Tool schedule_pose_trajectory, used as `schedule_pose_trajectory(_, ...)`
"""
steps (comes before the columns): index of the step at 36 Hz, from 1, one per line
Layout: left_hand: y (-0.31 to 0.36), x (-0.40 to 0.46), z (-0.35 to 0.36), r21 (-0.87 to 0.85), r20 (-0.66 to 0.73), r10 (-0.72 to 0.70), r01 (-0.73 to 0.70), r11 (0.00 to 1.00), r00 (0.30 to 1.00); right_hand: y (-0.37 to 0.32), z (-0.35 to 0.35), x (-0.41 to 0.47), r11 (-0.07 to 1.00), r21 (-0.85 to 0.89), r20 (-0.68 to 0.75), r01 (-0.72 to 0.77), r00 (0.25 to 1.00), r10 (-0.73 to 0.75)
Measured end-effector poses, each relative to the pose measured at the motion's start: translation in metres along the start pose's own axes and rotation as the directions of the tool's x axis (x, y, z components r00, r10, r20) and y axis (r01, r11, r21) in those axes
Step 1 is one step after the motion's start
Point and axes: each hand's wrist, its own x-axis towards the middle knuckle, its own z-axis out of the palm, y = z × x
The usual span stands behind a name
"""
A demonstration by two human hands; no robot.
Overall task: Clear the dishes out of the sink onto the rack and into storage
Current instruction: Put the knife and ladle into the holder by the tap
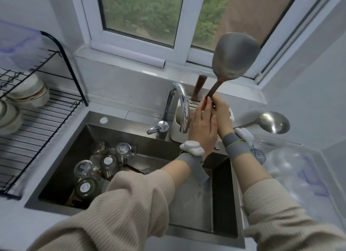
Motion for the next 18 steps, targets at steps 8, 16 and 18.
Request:
schedule_pose_trajectory(8,-0.024,-0.010,0.002,0.101,0.100,-0.195,0.185,0.977,0.976,0.018,0.032,0.007,0.993,-0.117,0.255,-0.003,0.966,0.033)
schedule_pose_trajectory(16,-0.053,-0.015,0.003,0.127,0.175,-0.303,0.283,0.951,0.937,0.021,0.055,0.006,0.986,0.014,0.268,-0.168,0.950,0.159)
schedule_pose_trajectory(18,-0.056,-0.012,0.002,0.134,0.178,-0.334,0.314,0.940,0.926,0.022,0.060,0.009,0.980,0.024,0.252,-0.200,0.949,0.187)
